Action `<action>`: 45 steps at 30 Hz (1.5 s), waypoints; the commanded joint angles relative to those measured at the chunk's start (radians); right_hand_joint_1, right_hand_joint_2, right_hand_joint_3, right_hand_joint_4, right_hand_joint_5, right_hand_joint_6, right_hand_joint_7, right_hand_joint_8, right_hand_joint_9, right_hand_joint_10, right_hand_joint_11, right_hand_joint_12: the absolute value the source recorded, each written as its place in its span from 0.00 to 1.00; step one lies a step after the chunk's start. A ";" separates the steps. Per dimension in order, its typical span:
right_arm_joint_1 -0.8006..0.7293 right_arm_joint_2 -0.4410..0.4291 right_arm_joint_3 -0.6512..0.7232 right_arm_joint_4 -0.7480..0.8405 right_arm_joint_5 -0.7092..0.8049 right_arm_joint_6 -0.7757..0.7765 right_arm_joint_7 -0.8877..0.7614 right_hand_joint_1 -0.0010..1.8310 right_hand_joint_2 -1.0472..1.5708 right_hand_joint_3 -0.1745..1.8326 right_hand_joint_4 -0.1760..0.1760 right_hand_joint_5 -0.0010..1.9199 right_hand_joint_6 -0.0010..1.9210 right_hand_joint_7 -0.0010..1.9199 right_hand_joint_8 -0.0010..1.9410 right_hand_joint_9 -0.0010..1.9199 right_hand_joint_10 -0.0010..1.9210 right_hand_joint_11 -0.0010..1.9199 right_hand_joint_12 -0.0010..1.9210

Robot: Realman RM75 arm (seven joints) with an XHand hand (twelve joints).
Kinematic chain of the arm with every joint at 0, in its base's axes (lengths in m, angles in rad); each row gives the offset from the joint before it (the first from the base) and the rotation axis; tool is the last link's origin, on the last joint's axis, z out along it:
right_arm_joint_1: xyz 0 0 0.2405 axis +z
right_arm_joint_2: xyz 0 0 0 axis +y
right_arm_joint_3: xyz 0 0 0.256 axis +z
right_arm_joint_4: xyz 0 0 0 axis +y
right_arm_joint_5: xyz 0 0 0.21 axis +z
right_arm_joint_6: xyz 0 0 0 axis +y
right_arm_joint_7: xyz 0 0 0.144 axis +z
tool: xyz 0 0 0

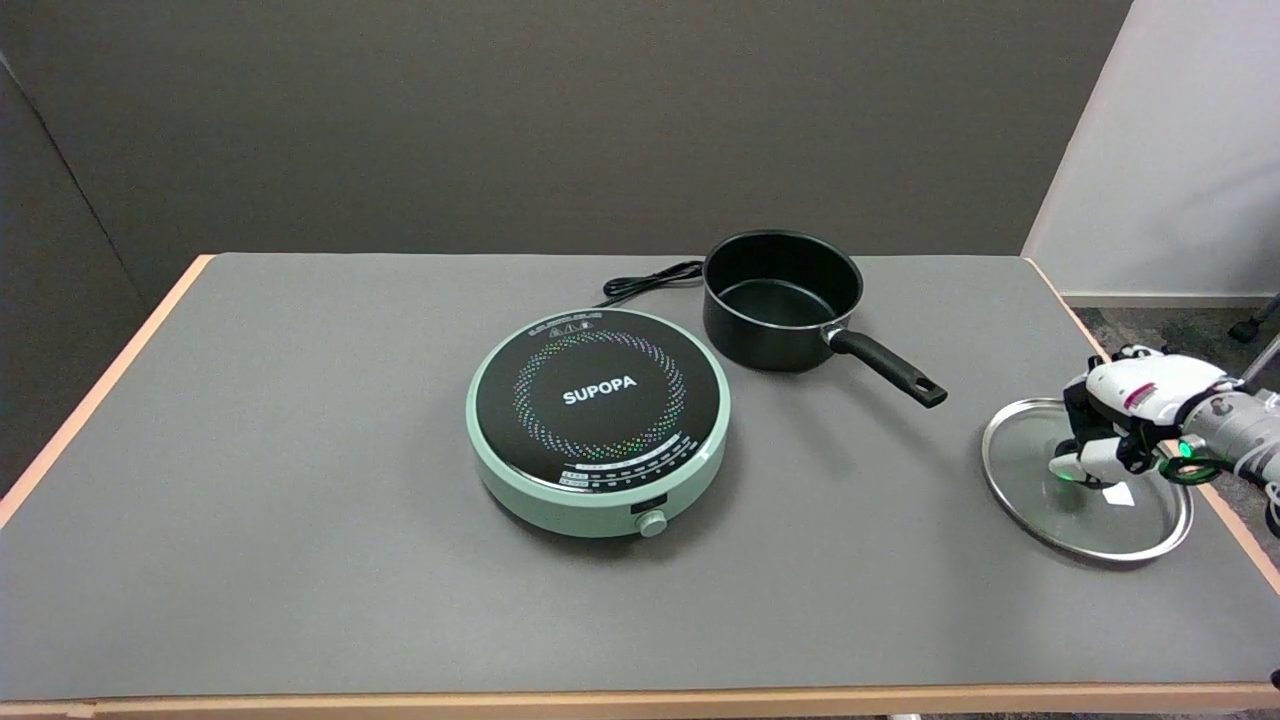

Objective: Pick up the pot lid.

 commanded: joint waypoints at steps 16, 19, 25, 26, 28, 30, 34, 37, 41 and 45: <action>0.145 0.054 -0.013 0.103 0.005 -0.055 0.002 0.65 0.85 0.15 0.26 0.33 0.74 0.47 0.65 0.42 0.97 0.00 1.00; 0.188 0.080 -0.019 0.133 0.005 -0.080 0.007 0.65 0.85 0.14 0.26 0.33 0.74 0.47 0.65 0.41 0.97 0.00 1.00; 0.306 0.143 -0.067 0.217 0.005 -0.122 0.012 0.65 0.85 0.14 0.28 0.34 0.73 0.47 0.64 0.42 0.97 0.00 1.00; 0.330 0.153 -0.080 0.231 0.005 -0.129 0.012 0.65 0.85 0.14 0.28 0.34 0.73 0.47 0.64 0.42 0.97 0.00 1.00; 0.395 0.177 -0.119 0.263 0.005 -0.141 0.012 0.65 0.85 0.14 0.29 0.34 0.73 0.47 0.64 0.41 0.97 0.00 1.00; 0.468 0.198 -0.163 0.299 0.005 -0.153 0.012 0.65 0.85 0.14 0.30 0.34 0.73 0.48 0.63 0.41 0.96 0.01 1.00; 0.608 0.232 -0.292 0.365 0.005 -0.167 0.016 0.65 0.85 0.13 0.30 0.34 0.73 0.48 0.63 0.40 0.96 0.01 1.00; 0.698 0.271 -0.310 0.383 -0.029 -0.180 -0.021 0.65 0.85 0.13 0.30 0.35 0.73 0.48 0.62 0.41 0.96 0.01 1.00; 0.724 0.273 -0.386 0.440 0.008 -0.198 0.050 0.65 0.85 0.13 0.32 0.35 0.73 0.48 0.62 0.41 0.96 0.01 1.00; 0.724 0.290 -0.382 0.442 0.037 -0.197 0.050 0.65 0.85 0.13 0.31 0.35 0.72 0.48 0.62 0.41 0.96 0.01 1.00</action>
